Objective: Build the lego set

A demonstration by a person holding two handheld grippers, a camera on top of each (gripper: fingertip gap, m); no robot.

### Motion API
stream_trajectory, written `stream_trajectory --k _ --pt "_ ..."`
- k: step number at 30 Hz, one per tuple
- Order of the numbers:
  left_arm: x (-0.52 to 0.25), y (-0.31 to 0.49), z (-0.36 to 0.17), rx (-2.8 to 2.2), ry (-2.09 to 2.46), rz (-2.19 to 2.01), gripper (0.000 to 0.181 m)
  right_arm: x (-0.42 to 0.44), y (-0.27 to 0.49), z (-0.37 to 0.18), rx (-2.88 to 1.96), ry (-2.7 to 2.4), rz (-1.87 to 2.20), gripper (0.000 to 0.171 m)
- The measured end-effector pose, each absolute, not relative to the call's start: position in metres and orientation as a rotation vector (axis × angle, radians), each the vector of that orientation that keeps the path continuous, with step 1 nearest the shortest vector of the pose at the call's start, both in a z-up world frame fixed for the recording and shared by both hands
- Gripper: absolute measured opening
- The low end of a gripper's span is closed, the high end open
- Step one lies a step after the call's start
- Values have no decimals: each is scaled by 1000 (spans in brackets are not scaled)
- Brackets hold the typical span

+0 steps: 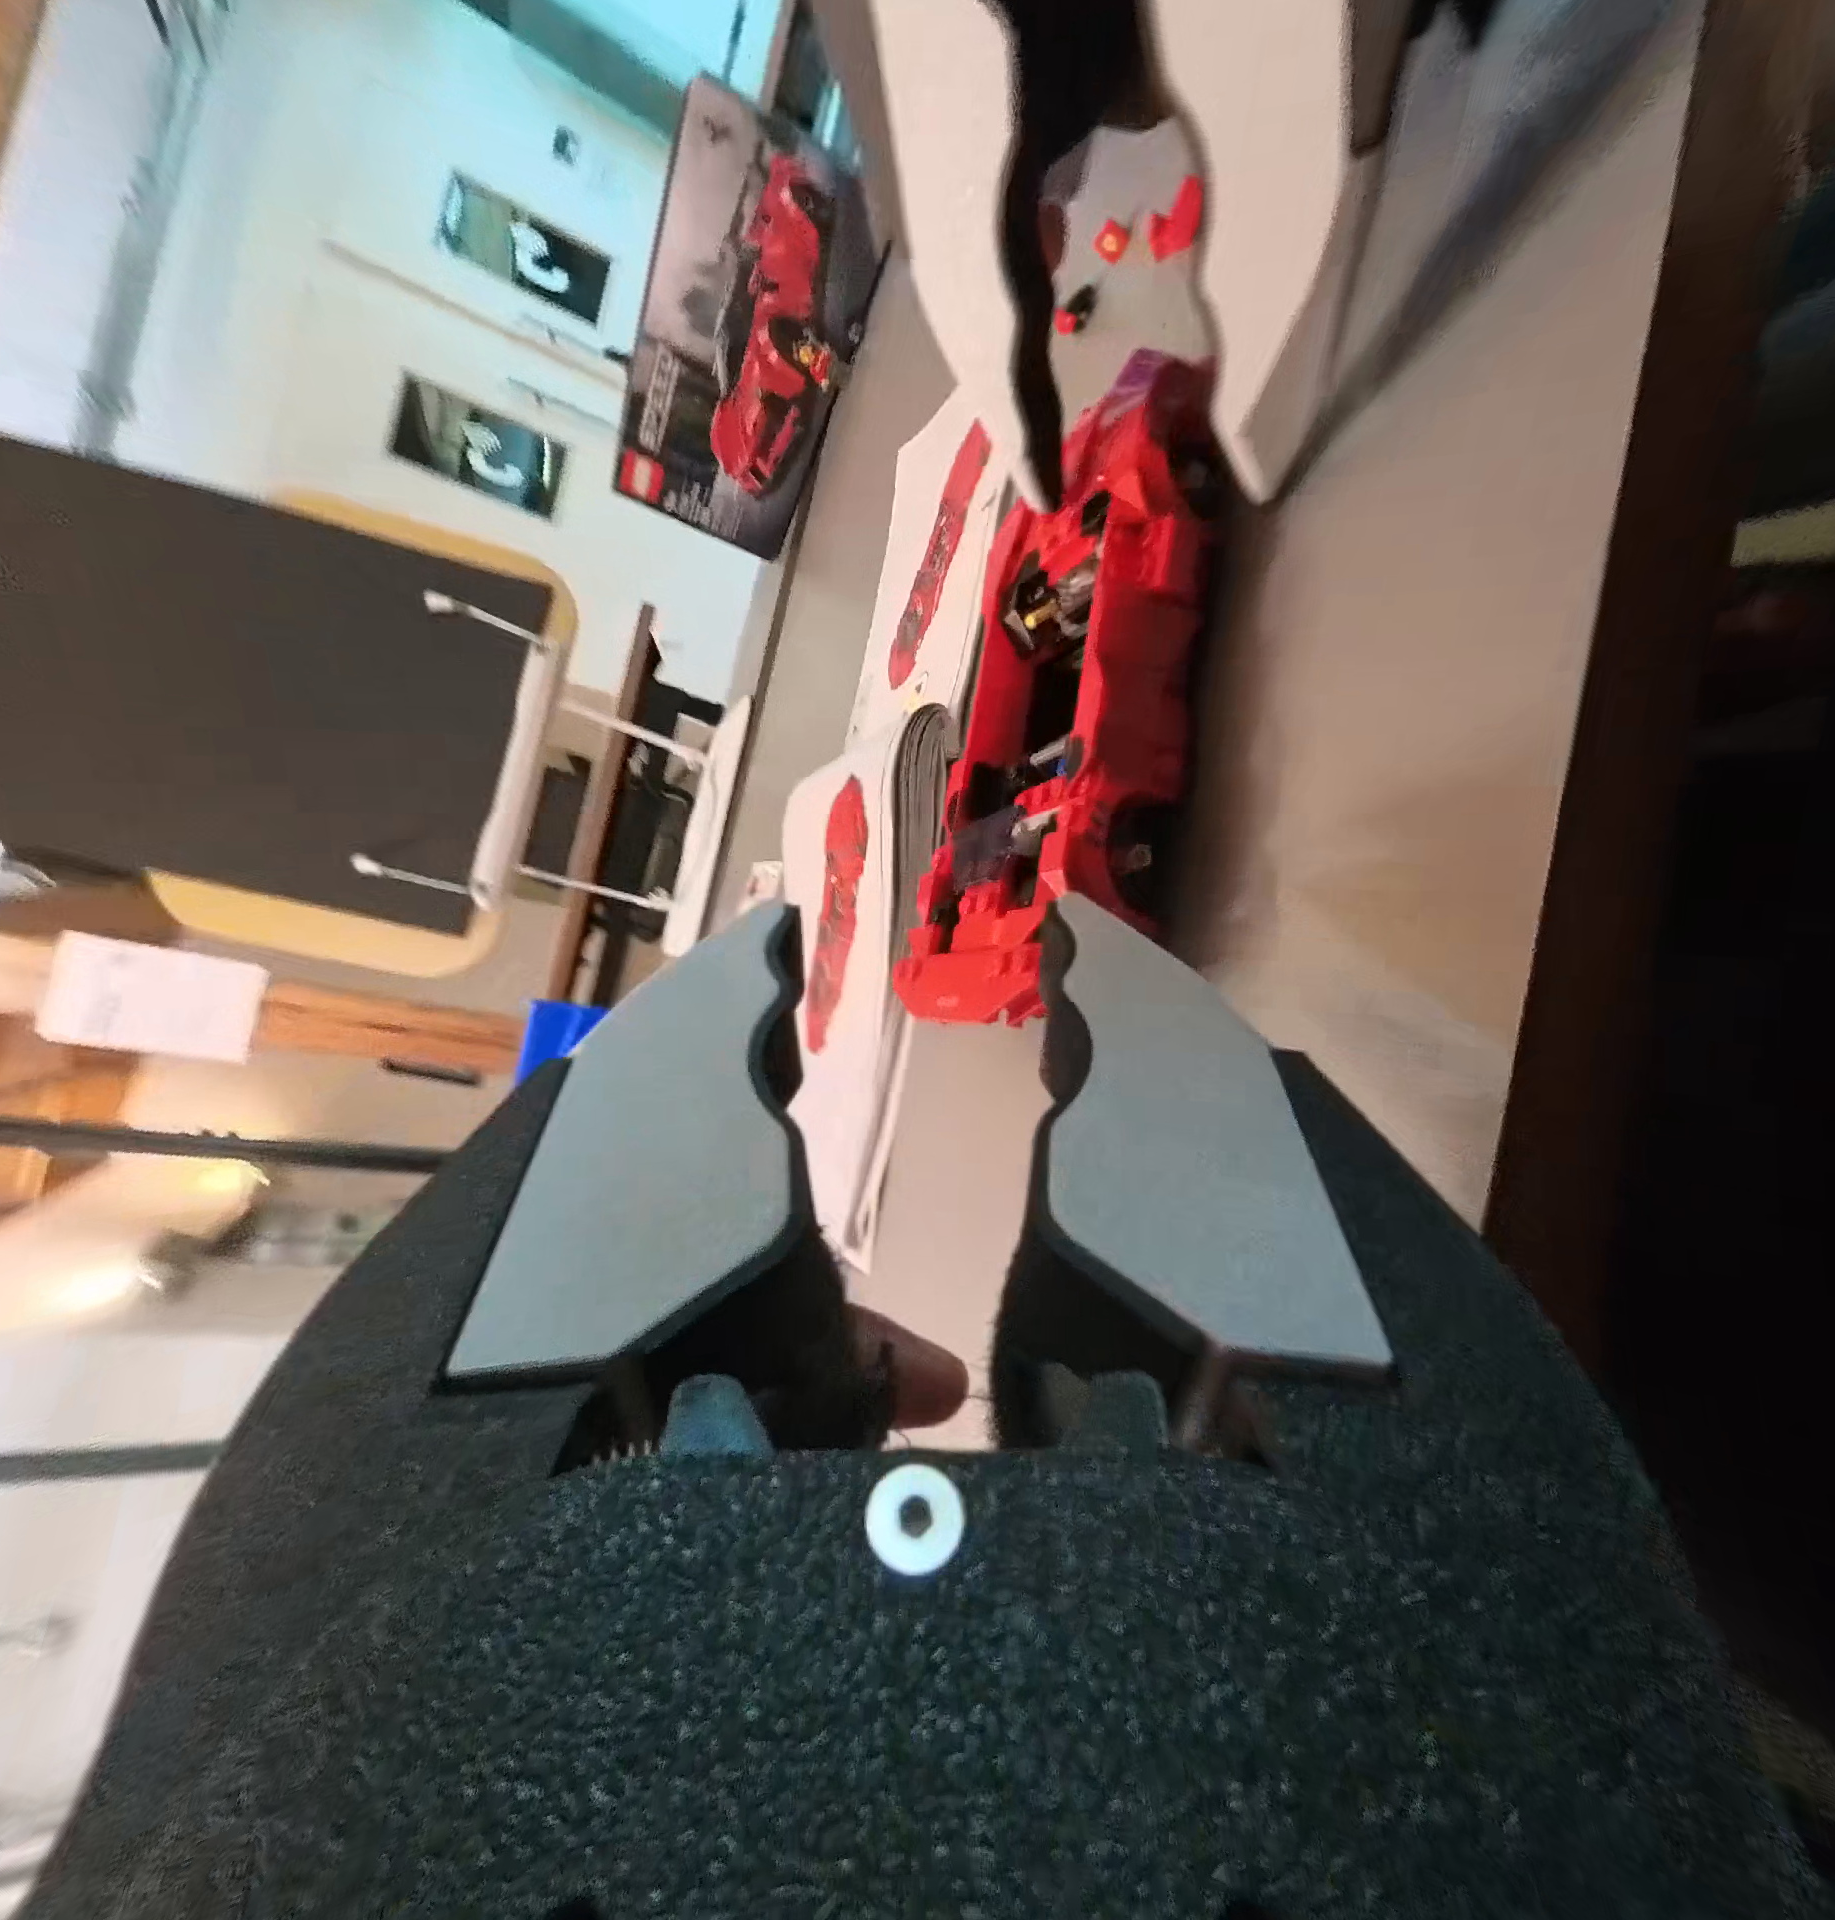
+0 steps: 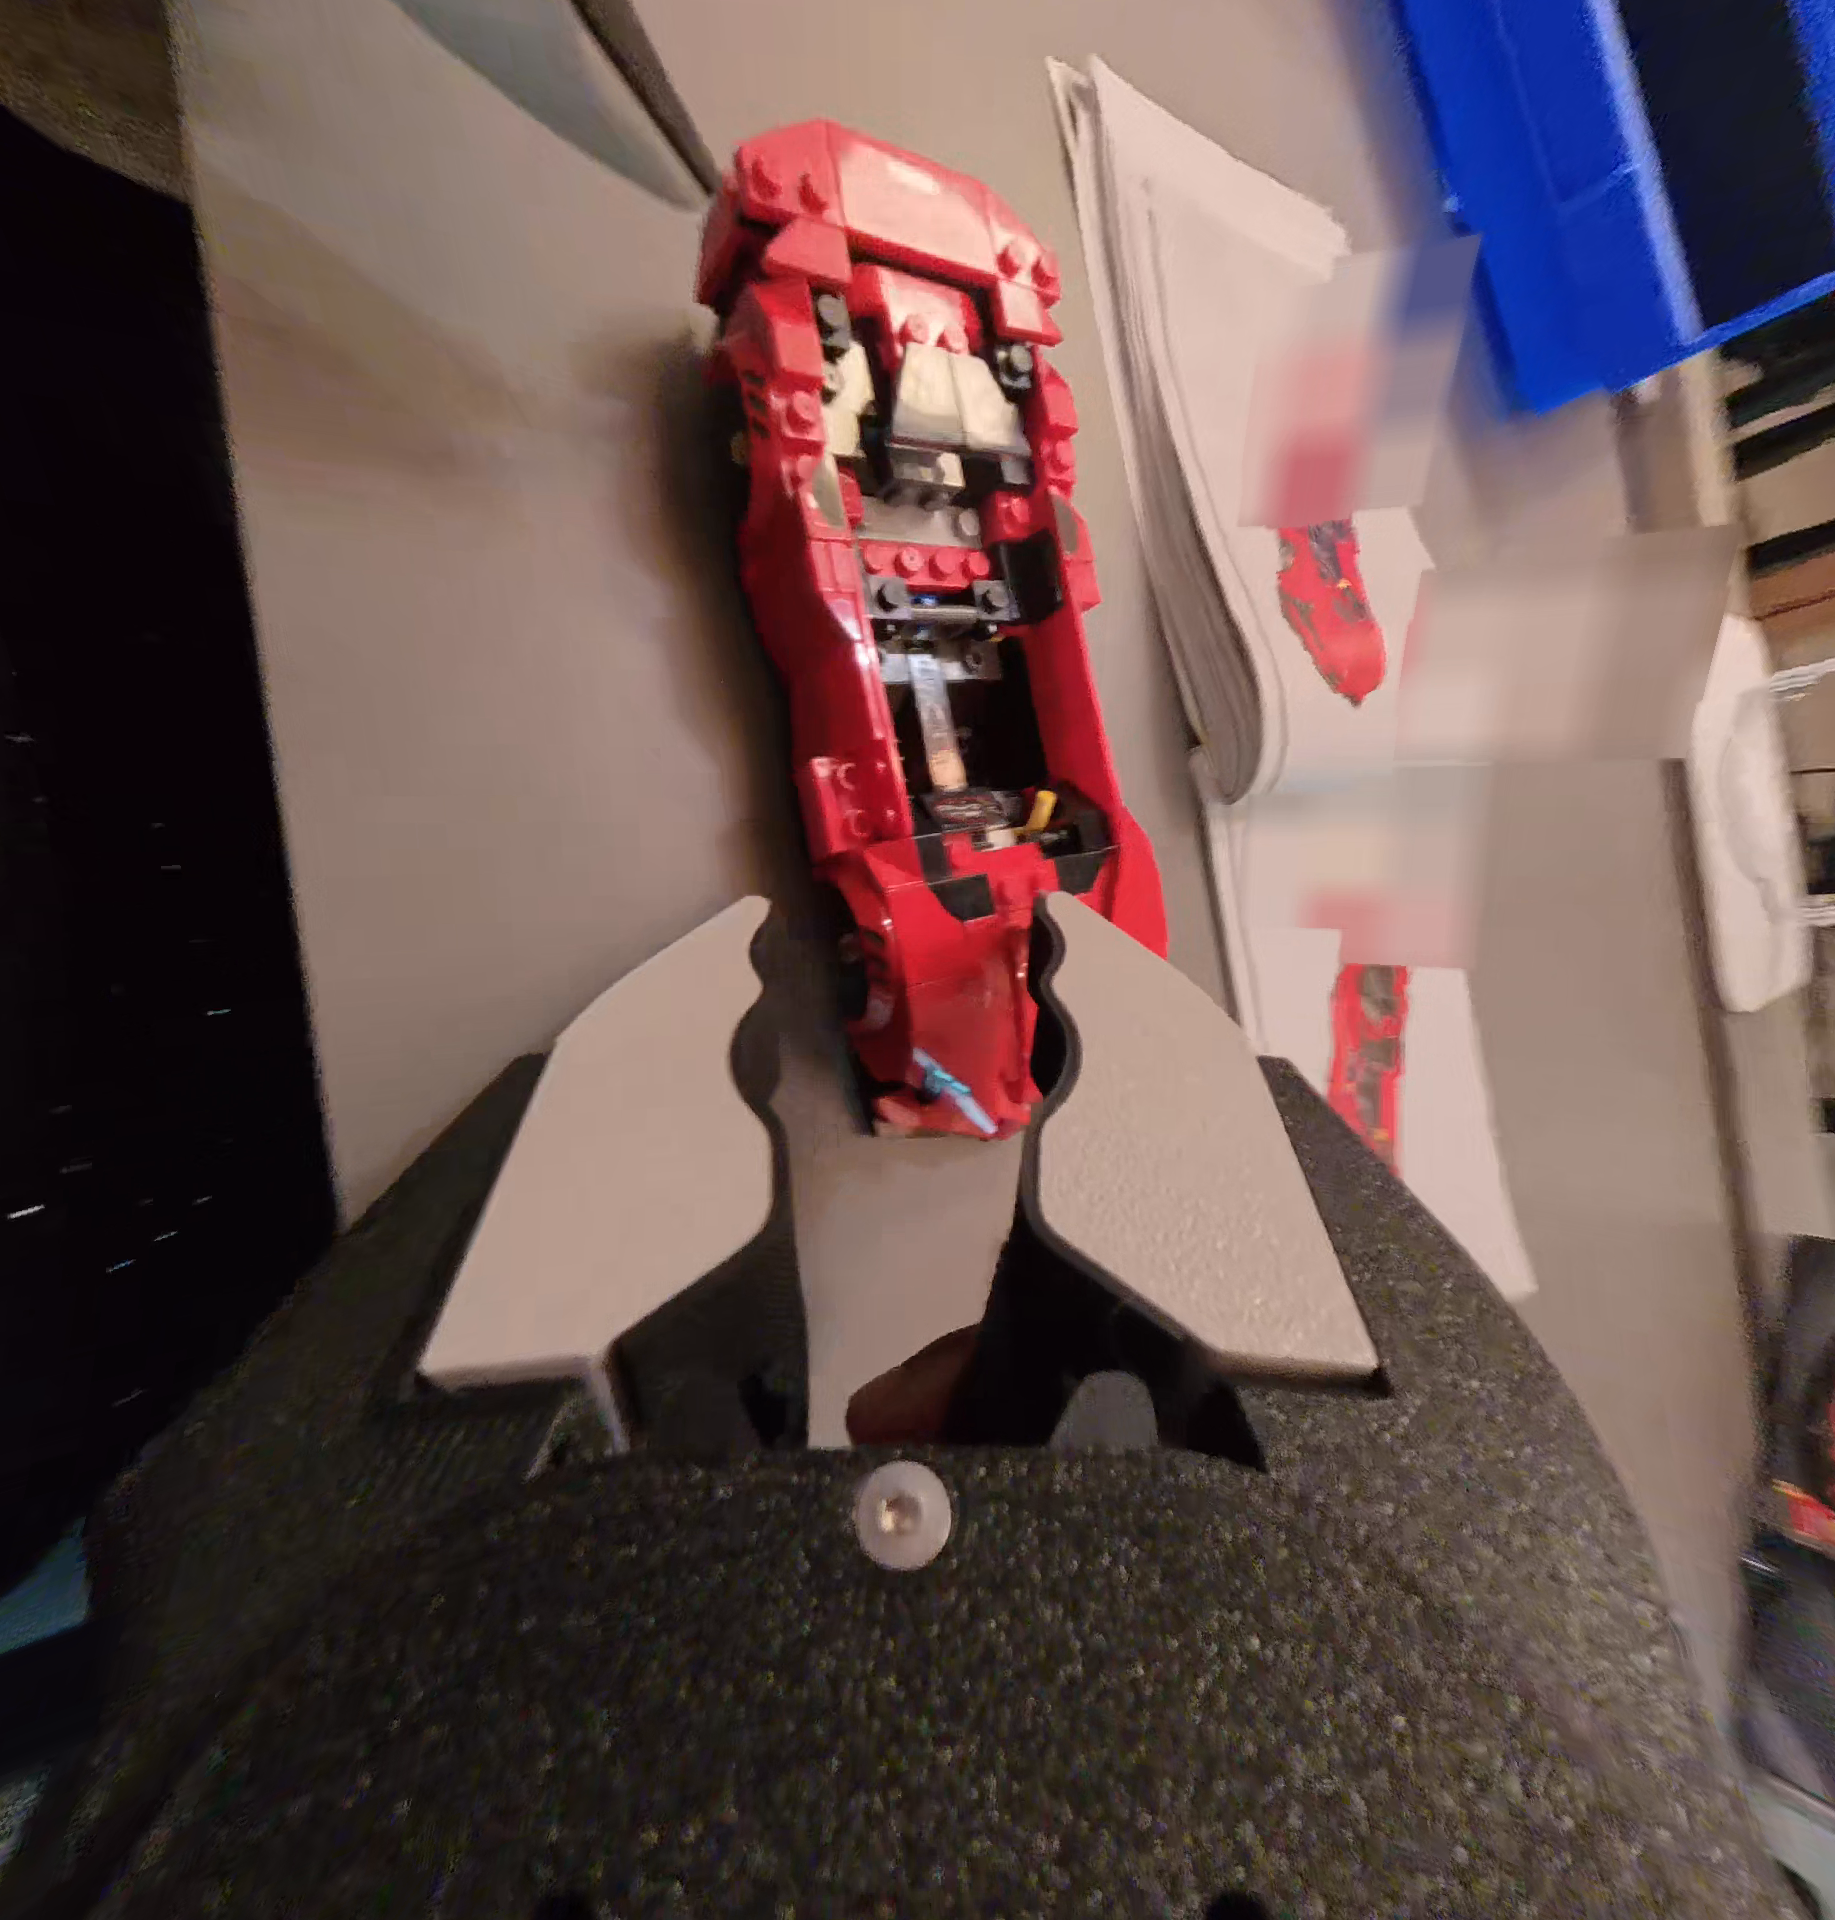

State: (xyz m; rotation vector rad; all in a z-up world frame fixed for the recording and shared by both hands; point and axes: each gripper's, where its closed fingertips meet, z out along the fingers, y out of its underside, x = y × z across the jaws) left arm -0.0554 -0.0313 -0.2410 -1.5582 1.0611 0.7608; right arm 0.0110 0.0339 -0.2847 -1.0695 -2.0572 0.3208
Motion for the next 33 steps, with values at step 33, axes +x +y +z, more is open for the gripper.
stream_trajectory --k 33 --pt "-44 -65 -243 -1896 934 252 74 51 -25 -263 -1367 -2164 1128 59"
